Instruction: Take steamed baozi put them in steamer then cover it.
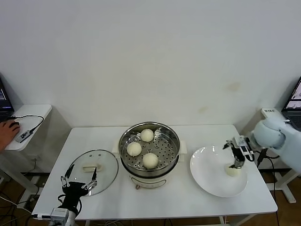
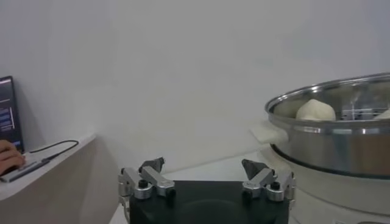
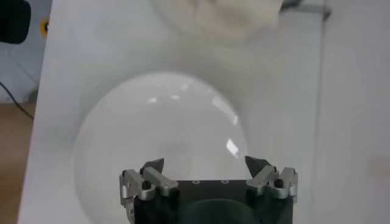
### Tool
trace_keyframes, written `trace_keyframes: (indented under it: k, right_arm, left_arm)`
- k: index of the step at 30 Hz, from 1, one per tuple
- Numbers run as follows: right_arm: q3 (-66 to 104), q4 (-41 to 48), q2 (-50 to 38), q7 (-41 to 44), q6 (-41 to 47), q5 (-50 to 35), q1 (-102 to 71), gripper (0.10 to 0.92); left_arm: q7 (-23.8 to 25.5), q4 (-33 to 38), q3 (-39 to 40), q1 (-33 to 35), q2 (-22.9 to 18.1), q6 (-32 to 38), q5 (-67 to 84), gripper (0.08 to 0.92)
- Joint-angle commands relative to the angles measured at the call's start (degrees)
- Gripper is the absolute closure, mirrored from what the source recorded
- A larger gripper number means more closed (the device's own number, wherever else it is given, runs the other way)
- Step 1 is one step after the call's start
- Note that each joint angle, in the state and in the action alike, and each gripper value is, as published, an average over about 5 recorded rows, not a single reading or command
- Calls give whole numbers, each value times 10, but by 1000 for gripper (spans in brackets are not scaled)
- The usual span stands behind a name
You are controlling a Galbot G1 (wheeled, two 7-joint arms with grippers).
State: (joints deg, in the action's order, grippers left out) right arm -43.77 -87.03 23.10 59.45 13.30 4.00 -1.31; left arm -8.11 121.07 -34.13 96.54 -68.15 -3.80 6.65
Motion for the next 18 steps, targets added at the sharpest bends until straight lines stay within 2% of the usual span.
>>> trace_keyframes:
  k: [1, 7, 18]
  right_arm:
    - [130, 102, 17, 1, -26, 89, -159, 203]
    - [119, 157, 70, -3, -35, 101, -139, 203]
    - [98, 190, 109, 3, -33, 105, -122, 203]
  left_arm:
    - [0, -2, -1, 2, 2, 0, 2, 177]
    - [0, -2, -8, 5, 4, 0, 3, 177]
    - [1, -6, -9, 6, -2, 0, 2, 177]
